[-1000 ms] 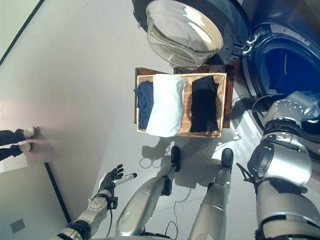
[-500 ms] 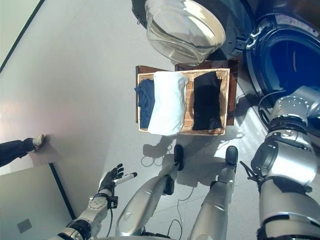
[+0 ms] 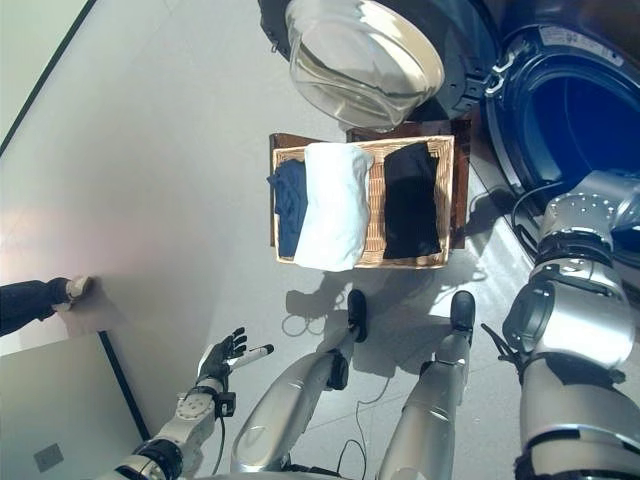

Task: Pick up the clothes and place them into the washing machine

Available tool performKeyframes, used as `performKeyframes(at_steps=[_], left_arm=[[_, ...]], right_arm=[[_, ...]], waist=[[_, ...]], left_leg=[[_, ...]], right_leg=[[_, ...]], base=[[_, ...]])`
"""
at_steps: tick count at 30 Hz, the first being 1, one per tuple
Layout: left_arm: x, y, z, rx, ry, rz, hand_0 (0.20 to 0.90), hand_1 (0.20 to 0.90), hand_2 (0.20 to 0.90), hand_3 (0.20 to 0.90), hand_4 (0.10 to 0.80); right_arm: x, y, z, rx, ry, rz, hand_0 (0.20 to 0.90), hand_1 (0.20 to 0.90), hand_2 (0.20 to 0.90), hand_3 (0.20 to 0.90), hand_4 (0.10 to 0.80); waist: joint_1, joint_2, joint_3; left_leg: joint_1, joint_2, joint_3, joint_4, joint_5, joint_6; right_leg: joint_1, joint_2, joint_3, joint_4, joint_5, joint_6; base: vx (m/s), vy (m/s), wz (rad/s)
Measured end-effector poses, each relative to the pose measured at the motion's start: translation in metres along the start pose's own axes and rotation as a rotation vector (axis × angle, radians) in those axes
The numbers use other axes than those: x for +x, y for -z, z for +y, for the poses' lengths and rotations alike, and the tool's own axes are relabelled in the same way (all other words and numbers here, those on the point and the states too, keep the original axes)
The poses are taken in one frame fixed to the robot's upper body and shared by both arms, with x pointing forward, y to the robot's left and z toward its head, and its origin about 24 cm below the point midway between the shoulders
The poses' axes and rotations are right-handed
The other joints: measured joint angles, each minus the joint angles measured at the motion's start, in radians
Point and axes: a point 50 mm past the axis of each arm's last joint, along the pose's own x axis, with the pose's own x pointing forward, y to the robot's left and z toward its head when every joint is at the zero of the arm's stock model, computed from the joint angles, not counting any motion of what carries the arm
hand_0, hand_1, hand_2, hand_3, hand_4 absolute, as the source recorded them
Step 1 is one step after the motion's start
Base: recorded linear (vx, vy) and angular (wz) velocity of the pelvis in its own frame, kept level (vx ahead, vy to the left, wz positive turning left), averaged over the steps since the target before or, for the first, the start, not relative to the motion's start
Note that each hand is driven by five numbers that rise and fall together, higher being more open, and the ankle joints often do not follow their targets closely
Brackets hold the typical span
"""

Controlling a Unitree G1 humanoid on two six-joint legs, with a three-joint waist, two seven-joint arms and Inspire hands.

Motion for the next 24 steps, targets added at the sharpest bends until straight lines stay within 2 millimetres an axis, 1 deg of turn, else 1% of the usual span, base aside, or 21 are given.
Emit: performKeyframes(at_steps=[3, 6, 8, 9, 11, 14, 15, 16, 18, 19, 20, 21, 24], left_arm=[[0.000, 0.000, 0.000, 0.000, -0.001, 0.000, 0.900, 0.900, 0.900, 0.900, 0.800], [0.000, 0.000, 0.000, -0.001, -0.002, -0.001, 0.900, 0.900, 0.900, 0.900, 0.800], [0.000, 0.000, 0.000, -0.002, -0.006, -0.001, 0.900, 0.900, 0.900, 0.900, 0.800], [0.000, 0.000, 0.000, -0.002, -0.008, -0.002, 0.900, 0.900, 0.900, 0.900, 0.800], [0.000, 0.000, 0.001, -0.003, -0.013, 0.000, 0.900, 0.900, 0.900, 0.900, 0.800], [0.000, -0.001, 0.003, -0.009, -0.029, -0.003, 0.900, 0.900, 0.900, 0.900, 0.800], [0.000, -0.001, 0.003, -0.010, -0.031, -0.003, 0.900, 0.900, 0.900, 0.900, 0.800], [0.000, -0.002, 0.003, -0.010, -0.030, -0.006, 0.900, 0.900, 0.900, 0.900, 0.800], [0.001, -0.005, 0.001, -0.012, -0.025, -0.017, 0.900, 0.900, 0.900, 0.900, 0.800], [0.001, -0.005, 0.001, -0.012, -0.026, -0.018, 0.900, 0.900, 0.900, 0.900, 0.800], [0.001, -0.005, 0.001, -0.012, -0.025, -0.019, 0.900, 0.900, 0.900, 0.900, 0.800], [0.001, -0.005, 0.001, -0.012, -0.027, -0.018, 0.900, 0.900, 0.900, 0.900, 0.800], [0.001, -0.005, 0.003, -0.014, -0.047, -0.019, 0.900, 0.900, 0.900, 0.900, 0.800]], right_arm=[[0.000, 0.001, -0.001, -0.020, -0.003, -0.003, 0.900, 0.900, 0.900, 0.900, 0.800], [0.000, 0.002, -0.002, -0.084, -0.018, -0.007, 0.900, 0.900, 0.900, 0.900, 0.800], [0.001, 0.004, -0.007, -0.171, -0.044, -0.020, 0.900, 0.900, 0.900, 0.900, 0.800], [0.002, 0.004, -0.010, -0.245, -0.072, -0.044, 0.900, 0.900, 0.900, 0.900, 0.800], [0.001, 0.006, -0.010, -0.298, -0.095, -0.050, 0.900, 0.900, 0.900, 0.900, 0.800], [-0.006, 0.018, -0.017, -0.355, -0.161, -0.042, 0.900, 0.900, 0.900, 0.900, 0.800], [-0.012, 0.026, -0.022, -0.383, -0.192, -0.029, 0.900, 0.900, 0.900, 0.900, 0.800], [-0.013, 0.029, -0.024, -0.396, -0.202, -0.027, 0.900, 0.900, 0.900, 0.900, 0.800], [-0.020, 0.042, -0.039, -0.464, -0.231, -0.007, 0.900, 0.900, 0.900, 0.900, 0.800], [-0.021, 0.045, -0.043, -0.474, -0.225, 0.001, 0.900, 0.900, 0.900, 0.900, 0.800], [-0.024, 0.051, -0.053, -0.499, -0.220, 0.017, 0.900, 0.900, 0.900, 0.900, 0.800], [-0.025, 0.054, -0.058, -0.512, -0.218, 0.024, 0.900, 0.900, 0.900, 0.900, 0.800], [-0.033, 0.070, -0.087, -0.663, -0.233, 0.067, 0.900, 0.900, 0.900, 0.900, 0.800]], waist=[[0.000, 0.000, 0.000], [-0.002, 0.000, 0.000], [-0.002, -0.001, 0.001], [-0.003, -0.002, 0.001], [-0.007, -0.002, 0.002], [-0.019, -0.007, 0.005], [-0.028, -0.012, 0.009], [-0.028, -0.015, 0.011], [-0.031, -0.022, 0.016], [-0.032, -0.025, 0.017], [-0.031, -0.029, 0.018], [-0.031, -0.030, 0.018], [-0.032, -0.031, 0.018]], left_leg=[[0.000, 0.000, 0.000, 0.003, 0.000, 0.000], [0.000, 0.002, 0.002, 0.010, -0.002, 0.003], [0.000, 0.004, 0.003, 0.013, -0.003, 0.003], [0.001, 0.007, 0.003, 0.013, -0.003, 0.003], [0.002, 0.010, 0.003, 0.015, -0.003, 0.003], [0.003, 0.020, 0.004, 0.020, -0.003, 0.003], [0.004, 0.024, 0.003, 0.026, -0.005, 0.000], [0.004, 0.027, 0.003, 0.030, -0.006, -0.002], [0.008, 0.039, 0.002, 0.039, -0.010, -0.007], [0.011, 0.041, 0.001, 0.043, -0.011, -0.009], [0.016, 0.044, 0.001, 0.046, -0.014, -0.012], [0.016, 0.045, 0.002, 0.046, -0.014, -0.013], [0.018, 0.049, 0.002, 0.048, -0.016, -0.018]], right_leg=[[0.000, 0.000, 0.000, 0.002, 0.000, 0.000], [0.001, 0.002, 0.000, 0.005, 0.001, -0.001], [0.002, 0.004, 0.000, 0.005, 0.001, -0.003], [0.002, 0.006, 0.000, 0.005, 0.003, -0.004], [0.003, 0.010, 0.000, 0.005, 0.004, -0.006], [0.004, 0.021, 0.000, 0.010, 0.008, -0.011], [0.005, 0.026, 0.000, 0.014, 0.007, -0.013], [0.006, 0.028, 0.000, 0.016, 0.007, -0.014], [0.015, 0.040, -0.001, 0.017, 0.008, -0.020], [0.019, 0.042, -0.001, 0.017, 0.009, -0.020], [0.022, 0.045, -0.002, 0.020, 0.004, -0.027], [0.023, 0.046, -0.002, 0.020, 0.002, -0.031], [0.022, 0.049, -0.002, 0.028, 0.001, -0.032]], base=[[0.000, 0.000, 0.00], [-0.015, -0.002, -0.03], [-0.022, -0.005, -0.03], [-0.022, -0.013, -0.05], [-0.023, -0.012, -0.06], [-0.021, -0.009, -0.04], [-0.015, -0.006, -0.05], [-0.012, 0.004, -0.07], [-0.006, 0.008, -0.05], [-0.004, 0.011, -0.06], [-0.006, 0.012, -0.07], [-0.007, 0.013, -0.07], [-0.003, 0.002, -0.01]])
